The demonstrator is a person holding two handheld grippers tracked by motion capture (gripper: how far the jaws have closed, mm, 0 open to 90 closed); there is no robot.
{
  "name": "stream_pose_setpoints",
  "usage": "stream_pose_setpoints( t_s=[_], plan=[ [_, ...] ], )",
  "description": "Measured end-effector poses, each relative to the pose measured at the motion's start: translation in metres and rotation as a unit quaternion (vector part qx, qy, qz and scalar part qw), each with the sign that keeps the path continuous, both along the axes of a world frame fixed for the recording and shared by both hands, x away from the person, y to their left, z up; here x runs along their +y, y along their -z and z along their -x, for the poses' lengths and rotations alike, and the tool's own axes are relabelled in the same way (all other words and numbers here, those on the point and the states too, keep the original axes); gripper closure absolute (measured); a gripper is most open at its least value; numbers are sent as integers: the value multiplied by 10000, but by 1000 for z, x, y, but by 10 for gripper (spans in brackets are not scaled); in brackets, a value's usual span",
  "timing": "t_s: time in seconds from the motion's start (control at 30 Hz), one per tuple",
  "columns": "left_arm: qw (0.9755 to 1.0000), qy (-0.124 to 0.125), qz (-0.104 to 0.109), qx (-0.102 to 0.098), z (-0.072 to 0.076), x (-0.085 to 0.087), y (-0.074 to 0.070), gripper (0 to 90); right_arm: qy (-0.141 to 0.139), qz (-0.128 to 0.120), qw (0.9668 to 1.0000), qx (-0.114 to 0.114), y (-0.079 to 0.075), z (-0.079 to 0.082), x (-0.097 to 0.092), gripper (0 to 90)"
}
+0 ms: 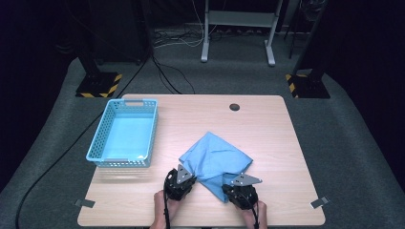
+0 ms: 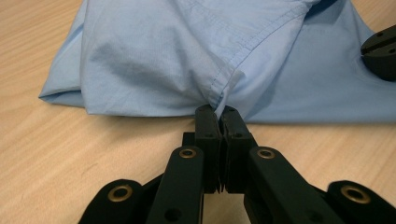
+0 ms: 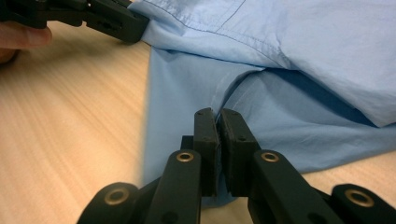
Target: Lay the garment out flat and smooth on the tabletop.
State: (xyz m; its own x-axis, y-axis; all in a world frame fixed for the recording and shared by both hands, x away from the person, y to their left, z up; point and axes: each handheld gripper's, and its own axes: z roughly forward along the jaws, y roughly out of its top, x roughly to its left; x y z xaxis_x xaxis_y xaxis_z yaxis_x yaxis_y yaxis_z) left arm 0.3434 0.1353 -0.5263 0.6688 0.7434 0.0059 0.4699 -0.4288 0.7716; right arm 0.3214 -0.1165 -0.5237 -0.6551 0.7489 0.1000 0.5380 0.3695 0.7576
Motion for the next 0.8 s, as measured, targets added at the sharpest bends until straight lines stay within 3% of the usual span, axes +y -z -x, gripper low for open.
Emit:
stream_pose_setpoints(
  t_s=[0.53,0.63,0.7,0.77,0.8],
  plan=[
    [10000,70,-4,-4,14,5,0,837,-73,42,10000,-35,0,18,-1,845],
    [10000,61,30,26,13,7,0,722,-92,37,9999,-63,0,17,-1,769],
    [10000,-40,10,69,12,9,0,582,-81,84,9998,-152,-1,17,-1,687],
    [9999,-53,3,101,12,10,0,486,-66,98,9998,-186,-2,16,-1,663],
    [9999,-72,-23,133,12,12,-1,486,-71,114,9997,-204,-3,16,-2,628]
  ],
)
